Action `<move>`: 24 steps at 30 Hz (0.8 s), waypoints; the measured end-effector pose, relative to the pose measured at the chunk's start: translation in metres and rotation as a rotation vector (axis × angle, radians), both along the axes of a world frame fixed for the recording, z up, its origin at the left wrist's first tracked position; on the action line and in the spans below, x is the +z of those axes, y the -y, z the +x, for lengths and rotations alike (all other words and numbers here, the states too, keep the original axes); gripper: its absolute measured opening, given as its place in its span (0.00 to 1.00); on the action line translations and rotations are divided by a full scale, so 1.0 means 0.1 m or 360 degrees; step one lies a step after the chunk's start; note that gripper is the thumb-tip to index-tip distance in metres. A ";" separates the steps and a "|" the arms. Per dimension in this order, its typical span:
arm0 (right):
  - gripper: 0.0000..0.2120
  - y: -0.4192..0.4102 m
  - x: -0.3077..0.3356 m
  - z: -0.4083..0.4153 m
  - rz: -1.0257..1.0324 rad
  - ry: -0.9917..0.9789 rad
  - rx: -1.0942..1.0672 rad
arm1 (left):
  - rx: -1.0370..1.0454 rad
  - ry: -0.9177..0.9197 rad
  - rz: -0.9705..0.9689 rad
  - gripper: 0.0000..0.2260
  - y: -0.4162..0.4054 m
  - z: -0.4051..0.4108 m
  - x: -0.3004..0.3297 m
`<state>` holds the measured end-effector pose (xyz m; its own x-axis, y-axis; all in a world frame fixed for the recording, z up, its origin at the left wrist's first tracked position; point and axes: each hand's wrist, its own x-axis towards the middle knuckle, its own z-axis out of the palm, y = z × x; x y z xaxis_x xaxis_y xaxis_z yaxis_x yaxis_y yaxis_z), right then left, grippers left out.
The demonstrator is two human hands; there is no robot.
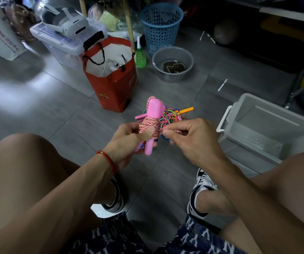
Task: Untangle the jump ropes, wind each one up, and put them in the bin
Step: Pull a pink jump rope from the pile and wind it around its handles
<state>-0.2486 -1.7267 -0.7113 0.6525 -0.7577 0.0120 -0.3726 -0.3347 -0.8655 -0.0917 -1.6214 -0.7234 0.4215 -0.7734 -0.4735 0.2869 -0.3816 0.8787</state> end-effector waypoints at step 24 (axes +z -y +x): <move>0.02 -0.08 -0.04 0.11 -0.0234 -0.0190 -0.0016 | 0.0455 -0.0113 -0.0053 0.17 0.06 -0.18 -0.06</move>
